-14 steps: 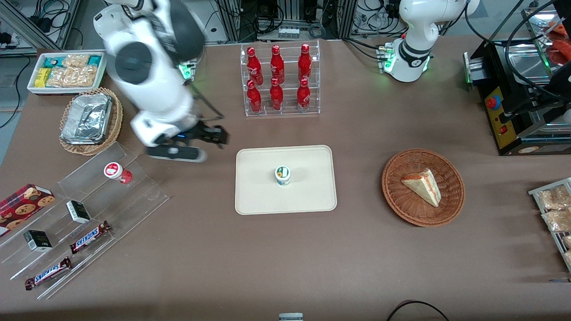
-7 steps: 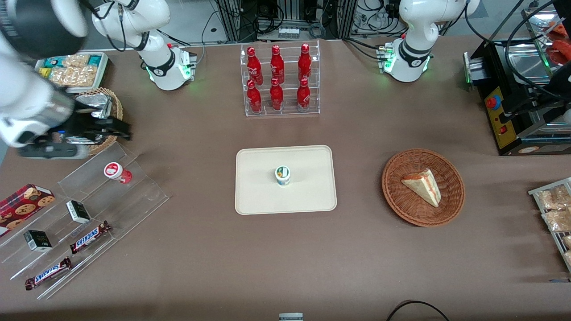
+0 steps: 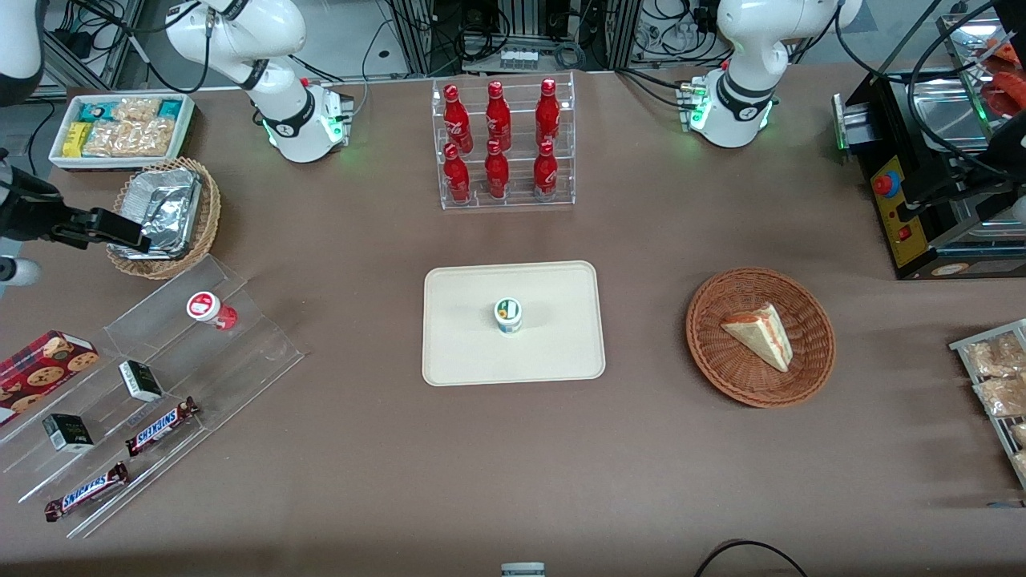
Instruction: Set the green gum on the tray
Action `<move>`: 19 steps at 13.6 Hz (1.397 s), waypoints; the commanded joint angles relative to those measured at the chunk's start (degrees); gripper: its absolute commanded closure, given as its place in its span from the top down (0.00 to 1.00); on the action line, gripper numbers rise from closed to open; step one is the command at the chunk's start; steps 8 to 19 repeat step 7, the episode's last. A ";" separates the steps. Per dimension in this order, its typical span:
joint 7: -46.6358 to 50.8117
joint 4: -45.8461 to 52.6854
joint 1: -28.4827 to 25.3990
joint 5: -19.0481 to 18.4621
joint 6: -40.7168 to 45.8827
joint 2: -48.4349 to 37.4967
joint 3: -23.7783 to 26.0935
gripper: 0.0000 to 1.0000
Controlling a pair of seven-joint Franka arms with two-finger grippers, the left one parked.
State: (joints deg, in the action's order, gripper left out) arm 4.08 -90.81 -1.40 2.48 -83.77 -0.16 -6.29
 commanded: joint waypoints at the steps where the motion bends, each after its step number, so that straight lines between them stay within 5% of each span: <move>1: -0.39 1.16 1.48 -0.72 0.71 0.34 0.75 1.00; 19: -0.30 1.16 0.87 -0.64 0.53 0.78 1.01 1.00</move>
